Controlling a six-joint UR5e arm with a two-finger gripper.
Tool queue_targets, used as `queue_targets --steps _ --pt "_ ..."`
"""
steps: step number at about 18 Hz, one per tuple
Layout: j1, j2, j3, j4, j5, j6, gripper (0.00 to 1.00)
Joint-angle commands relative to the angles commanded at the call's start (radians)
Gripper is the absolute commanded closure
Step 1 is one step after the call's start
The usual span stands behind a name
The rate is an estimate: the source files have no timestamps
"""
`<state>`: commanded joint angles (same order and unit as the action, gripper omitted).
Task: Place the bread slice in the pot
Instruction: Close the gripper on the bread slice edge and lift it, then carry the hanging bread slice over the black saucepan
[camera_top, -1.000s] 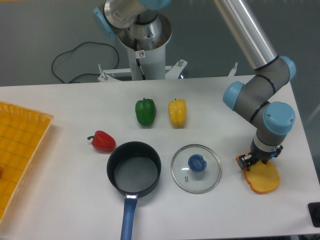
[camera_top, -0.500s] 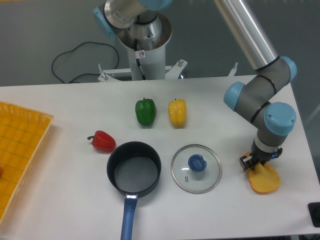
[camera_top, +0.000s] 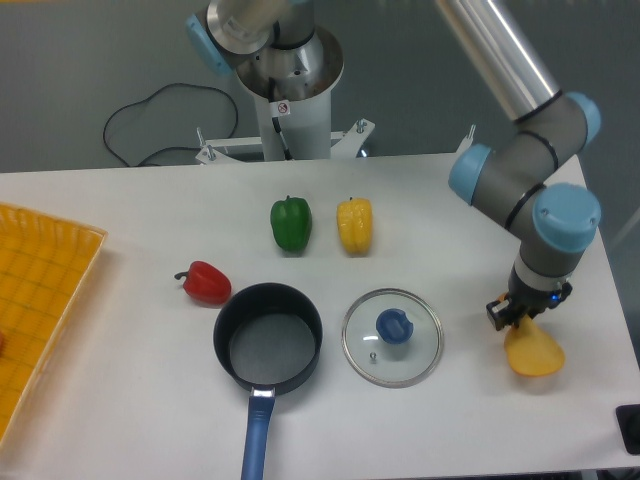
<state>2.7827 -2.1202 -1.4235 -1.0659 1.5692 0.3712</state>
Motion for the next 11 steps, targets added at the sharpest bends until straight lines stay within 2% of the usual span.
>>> queue_targets --steps 4,7,11 --pt "-0.076 0.077 0.000 -0.040 0.006 0.026 0.86" --pt "-0.181 0.120 0.009 -0.094 0.086 0.121 0.86" --pt "-0.271 0.144 0.005 -0.097 0.089 0.242 0.86"
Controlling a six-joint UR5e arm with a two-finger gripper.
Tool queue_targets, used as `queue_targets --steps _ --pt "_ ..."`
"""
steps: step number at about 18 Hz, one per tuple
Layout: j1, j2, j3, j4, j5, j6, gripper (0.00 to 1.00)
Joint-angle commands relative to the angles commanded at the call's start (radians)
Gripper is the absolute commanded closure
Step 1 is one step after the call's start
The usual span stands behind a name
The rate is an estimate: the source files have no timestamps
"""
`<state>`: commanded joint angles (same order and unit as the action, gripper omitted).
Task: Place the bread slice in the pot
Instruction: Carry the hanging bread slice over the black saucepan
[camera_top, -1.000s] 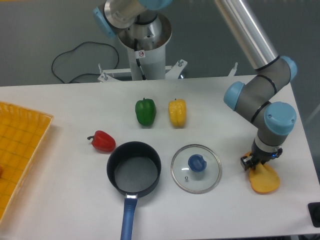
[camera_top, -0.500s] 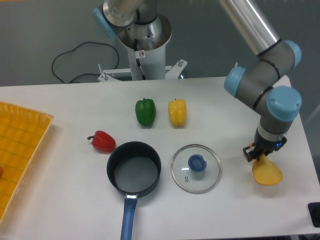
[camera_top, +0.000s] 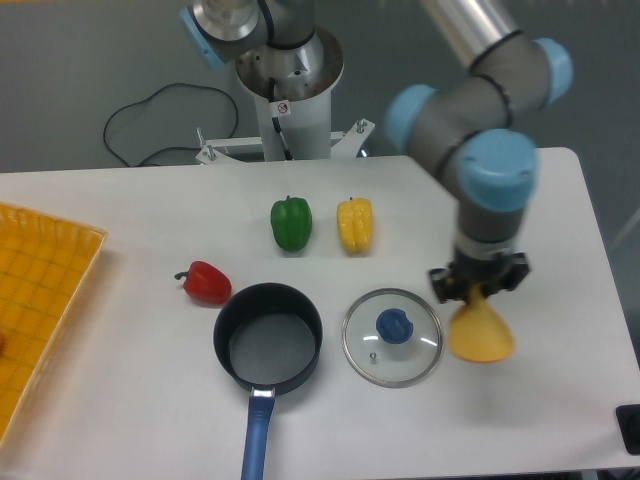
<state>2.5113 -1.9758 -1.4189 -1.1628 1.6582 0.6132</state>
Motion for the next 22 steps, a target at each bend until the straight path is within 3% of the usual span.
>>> queue_targets --steps 6,11,17,22 --pt "-0.084 0.009 -0.005 -0.005 -0.006 0.155 0.86" --pt "-0.163 0.020 -0.020 -0.046 -0.008 0.226 0.86" --pt "-0.236 0.020 -0.034 -0.087 0.009 0.227 0.86" --pt "-0.285 0.000 -0.037 -0.080 0.002 0.169 0.86"
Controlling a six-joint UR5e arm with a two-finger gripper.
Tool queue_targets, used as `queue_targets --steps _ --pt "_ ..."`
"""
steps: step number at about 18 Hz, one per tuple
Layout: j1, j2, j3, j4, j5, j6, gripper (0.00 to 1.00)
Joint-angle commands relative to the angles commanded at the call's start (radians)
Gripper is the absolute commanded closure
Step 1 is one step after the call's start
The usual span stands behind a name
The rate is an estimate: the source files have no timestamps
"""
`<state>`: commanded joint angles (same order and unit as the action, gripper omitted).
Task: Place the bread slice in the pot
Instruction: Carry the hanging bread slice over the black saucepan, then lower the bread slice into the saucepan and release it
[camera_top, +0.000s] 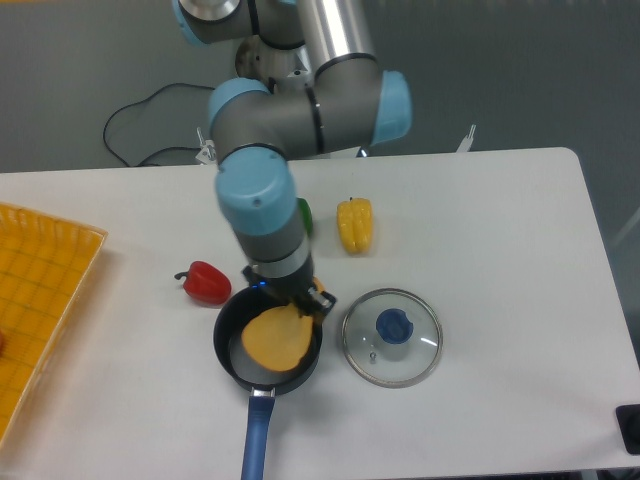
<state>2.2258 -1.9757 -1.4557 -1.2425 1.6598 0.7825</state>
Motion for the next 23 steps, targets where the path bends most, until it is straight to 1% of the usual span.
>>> queue_targets --steps 3,5,7,11,12,14,18,21,23 --pt "-0.025 -0.018 -0.002 0.003 0.011 -0.011 0.86" --pt "-0.028 -0.015 -0.038 0.009 0.008 -0.006 0.86" --pt "-0.028 -0.015 -0.057 0.035 0.011 -0.005 0.85" --pt "-0.028 -0.020 -0.058 0.043 0.011 0.000 0.85" --pt "-0.028 -0.021 -0.058 0.044 0.011 0.001 0.84" --pt "-0.026 -0.029 -0.060 0.048 0.012 0.001 0.78" --pt "-0.021 -0.046 -0.071 0.049 0.057 0.014 0.76" --pt "-0.023 -0.051 -0.074 0.057 0.063 0.014 0.72" --pt "-0.025 -0.051 -0.077 0.057 0.063 0.011 0.72"
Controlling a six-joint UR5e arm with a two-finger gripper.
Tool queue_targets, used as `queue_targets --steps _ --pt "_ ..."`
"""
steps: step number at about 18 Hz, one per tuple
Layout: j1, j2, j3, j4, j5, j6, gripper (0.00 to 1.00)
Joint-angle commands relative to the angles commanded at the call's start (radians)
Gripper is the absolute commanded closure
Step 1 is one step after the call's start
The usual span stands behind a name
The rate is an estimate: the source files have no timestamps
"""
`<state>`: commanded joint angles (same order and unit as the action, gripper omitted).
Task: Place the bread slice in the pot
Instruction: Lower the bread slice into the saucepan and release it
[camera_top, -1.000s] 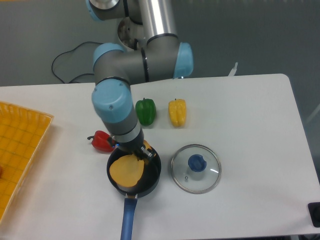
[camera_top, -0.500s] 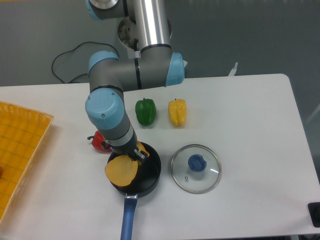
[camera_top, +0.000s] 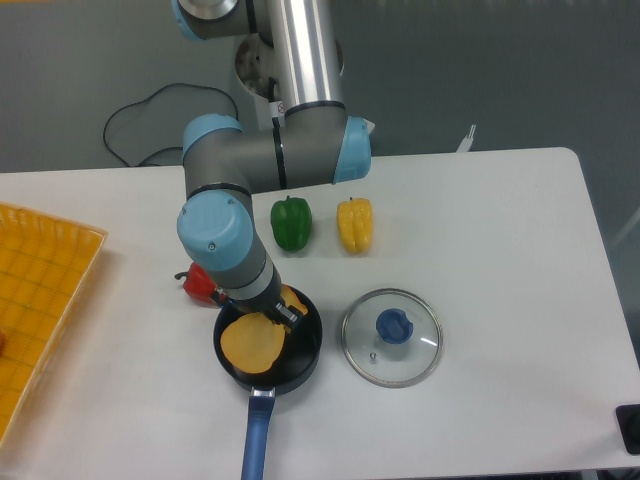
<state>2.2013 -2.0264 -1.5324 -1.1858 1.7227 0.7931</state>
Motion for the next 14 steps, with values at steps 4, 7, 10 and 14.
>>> queue_targets --steps 4,7,10,14 --pt "0.000 -0.003 0.003 -0.002 0.000 -0.002 0.60" --pt "0.000 -0.006 0.002 0.000 0.000 -0.002 0.44" --pt "0.000 -0.006 0.003 -0.002 0.000 -0.003 0.38" --pt "-0.002 -0.012 0.006 -0.002 -0.002 -0.011 0.28"
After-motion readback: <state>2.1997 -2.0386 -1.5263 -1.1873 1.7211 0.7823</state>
